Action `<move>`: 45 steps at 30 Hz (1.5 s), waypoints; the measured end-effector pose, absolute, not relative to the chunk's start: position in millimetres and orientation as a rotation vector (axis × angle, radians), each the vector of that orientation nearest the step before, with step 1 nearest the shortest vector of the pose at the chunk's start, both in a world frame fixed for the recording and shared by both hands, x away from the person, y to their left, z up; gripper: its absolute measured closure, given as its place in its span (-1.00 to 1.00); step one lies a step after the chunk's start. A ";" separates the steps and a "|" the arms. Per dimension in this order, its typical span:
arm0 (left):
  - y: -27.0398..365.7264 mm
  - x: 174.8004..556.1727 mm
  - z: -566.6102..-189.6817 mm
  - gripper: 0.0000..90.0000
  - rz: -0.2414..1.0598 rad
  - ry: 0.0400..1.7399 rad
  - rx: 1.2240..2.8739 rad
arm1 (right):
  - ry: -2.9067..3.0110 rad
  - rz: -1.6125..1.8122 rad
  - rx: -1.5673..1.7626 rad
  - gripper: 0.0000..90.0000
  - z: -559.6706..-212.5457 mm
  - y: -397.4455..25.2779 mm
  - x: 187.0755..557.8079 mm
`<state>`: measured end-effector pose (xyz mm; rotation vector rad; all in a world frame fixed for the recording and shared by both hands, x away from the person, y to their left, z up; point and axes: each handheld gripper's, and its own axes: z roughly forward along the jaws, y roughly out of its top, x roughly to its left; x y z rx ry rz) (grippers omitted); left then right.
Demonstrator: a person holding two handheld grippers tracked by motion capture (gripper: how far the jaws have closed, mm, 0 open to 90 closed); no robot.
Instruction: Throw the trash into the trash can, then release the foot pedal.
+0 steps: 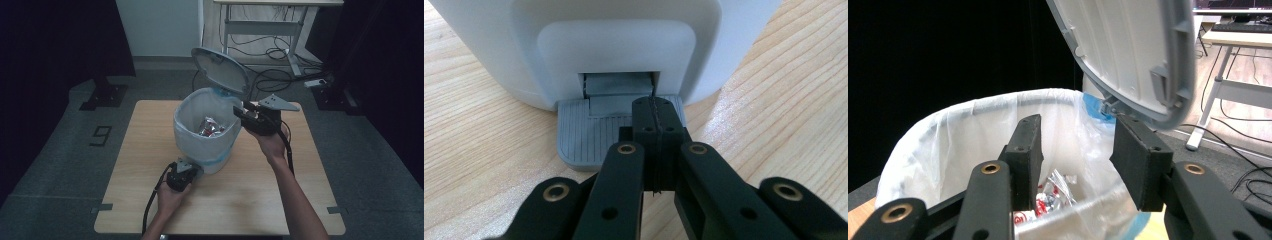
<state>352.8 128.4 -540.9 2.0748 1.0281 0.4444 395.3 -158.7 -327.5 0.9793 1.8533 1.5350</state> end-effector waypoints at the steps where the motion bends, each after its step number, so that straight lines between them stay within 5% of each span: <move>1: 128.2 352.7 -541.0 1.00 0.444 1.030 2.071 | 1.854 1.540 0.978 0.20 -328.8 -161.8 393.5; 16: 129.4 353.6 -539.8 0.99 0.419 1.043 2.064 | 1.865 1.551 0.963 0.20 -338.6 -184.4 379.5; 21: 131.2 352.7 -534.2 0.43 0.409 1.061 2.063 | 1.865 1.558 0.955 0.19 -340.1 -188.5 374.3; 25: 141.1 352.4 -527.7 0.18 0.366 1.074 2.003 | 1.864 1.563 0.950 0.19 -341.4 -190.8 370.6; 29: 153.4 352.2 -522.3 0.13 0.299 1.091 1.934 | 1.866 1.569 0.951 0.18 -345.0 -192.7 367.3; 45: 156.8 346.4 -519.0 0.08 0.364 1.046 1.960 | 1.896 1.556 0.952 0.18 -372.2 -208.7 352.3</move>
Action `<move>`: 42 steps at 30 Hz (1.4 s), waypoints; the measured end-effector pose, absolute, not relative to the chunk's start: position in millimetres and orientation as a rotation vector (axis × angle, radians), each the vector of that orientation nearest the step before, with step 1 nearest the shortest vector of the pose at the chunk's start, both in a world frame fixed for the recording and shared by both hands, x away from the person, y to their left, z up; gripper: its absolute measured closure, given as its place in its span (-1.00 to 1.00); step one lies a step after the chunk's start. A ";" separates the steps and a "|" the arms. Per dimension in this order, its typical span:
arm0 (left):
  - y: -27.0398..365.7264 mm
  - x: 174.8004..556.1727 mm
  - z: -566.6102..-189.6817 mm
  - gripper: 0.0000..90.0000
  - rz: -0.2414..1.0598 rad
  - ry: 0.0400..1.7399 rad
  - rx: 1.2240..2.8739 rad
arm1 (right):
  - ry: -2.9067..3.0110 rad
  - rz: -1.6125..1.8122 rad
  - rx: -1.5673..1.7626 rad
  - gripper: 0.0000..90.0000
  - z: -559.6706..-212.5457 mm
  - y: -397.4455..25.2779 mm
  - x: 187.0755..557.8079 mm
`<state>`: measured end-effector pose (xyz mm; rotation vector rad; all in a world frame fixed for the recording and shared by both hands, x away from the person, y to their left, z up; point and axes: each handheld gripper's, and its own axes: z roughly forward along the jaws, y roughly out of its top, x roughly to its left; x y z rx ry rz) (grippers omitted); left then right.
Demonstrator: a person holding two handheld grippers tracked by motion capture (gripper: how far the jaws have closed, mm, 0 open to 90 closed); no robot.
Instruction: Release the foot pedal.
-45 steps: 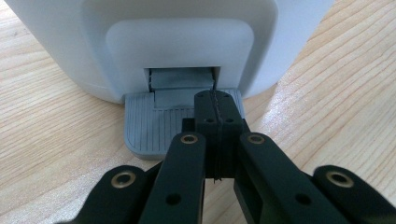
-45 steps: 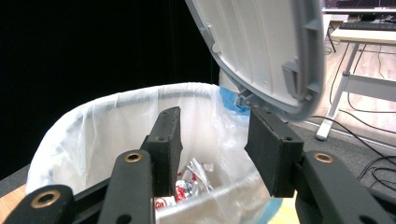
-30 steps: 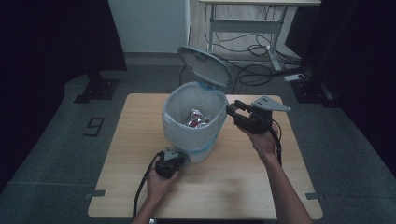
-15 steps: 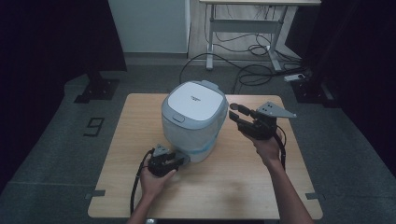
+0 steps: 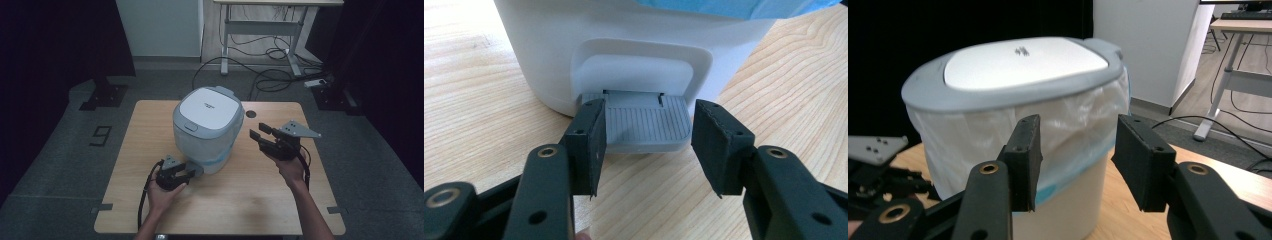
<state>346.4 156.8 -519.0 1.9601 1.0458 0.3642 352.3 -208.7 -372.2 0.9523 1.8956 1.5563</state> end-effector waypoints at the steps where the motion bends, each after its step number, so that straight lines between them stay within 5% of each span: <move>1: 157.1 346.4 -519.0 0.08 0.365 1.046 1.962 | 1.897 1.556 0.957 0.18 -374.8 -209.7 351.1; 42: 152.2 341.4 -519.3 0.06 0.399 1.009 2.026 | 2.015 1.423 1.179 0.16 -504.6 -261.4 327.5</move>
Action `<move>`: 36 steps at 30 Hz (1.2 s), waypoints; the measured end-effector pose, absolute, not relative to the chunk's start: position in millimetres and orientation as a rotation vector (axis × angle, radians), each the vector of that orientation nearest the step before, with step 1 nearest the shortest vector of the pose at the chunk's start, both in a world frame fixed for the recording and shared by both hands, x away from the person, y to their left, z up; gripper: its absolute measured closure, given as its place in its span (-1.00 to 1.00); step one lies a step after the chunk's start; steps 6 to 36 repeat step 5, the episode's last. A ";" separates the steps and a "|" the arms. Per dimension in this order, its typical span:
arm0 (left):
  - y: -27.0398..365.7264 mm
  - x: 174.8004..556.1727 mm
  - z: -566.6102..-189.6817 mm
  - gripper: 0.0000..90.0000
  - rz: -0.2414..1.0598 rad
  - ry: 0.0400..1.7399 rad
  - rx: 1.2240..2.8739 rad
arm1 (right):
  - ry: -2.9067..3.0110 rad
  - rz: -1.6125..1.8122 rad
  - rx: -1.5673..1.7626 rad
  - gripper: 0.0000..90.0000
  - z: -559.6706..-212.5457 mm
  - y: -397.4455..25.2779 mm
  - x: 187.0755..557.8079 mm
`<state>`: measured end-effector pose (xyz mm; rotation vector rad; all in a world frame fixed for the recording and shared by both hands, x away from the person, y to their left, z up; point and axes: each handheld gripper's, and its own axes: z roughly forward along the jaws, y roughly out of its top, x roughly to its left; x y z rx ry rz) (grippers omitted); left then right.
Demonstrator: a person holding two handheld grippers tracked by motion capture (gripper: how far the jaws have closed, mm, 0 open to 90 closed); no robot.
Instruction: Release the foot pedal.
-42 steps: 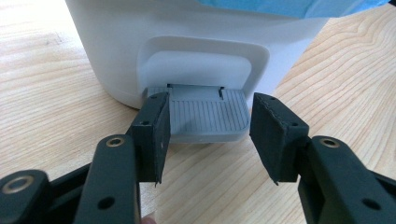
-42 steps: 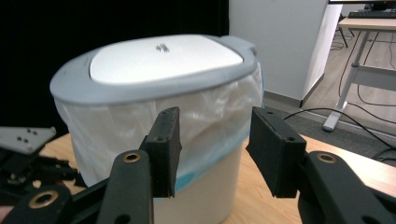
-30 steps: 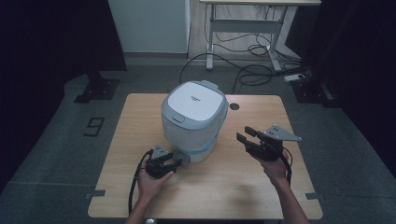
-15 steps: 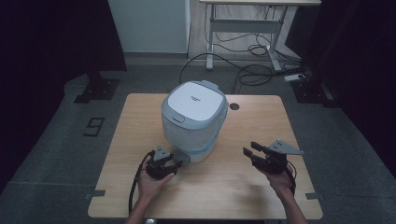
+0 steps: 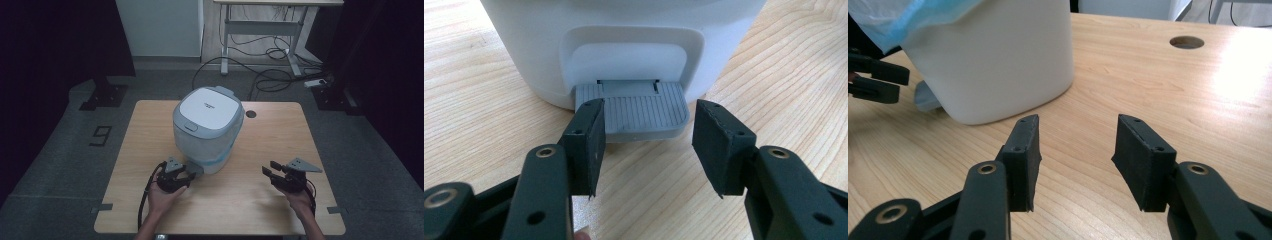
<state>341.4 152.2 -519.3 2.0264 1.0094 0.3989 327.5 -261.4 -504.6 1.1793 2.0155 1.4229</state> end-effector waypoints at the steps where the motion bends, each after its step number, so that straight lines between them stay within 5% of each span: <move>1: 152.3 341.4 -519.1 0.06 0.398 1.008 2.027 | 2.013 1.423 1.181 0.16 -504.7 -261.7 327.6; 36: 151.6 340.8 -517.8 0.06 0.400 1.002 2.019 | 2.002 1.432 1.180 0.16 -503.8 -263.4 327.6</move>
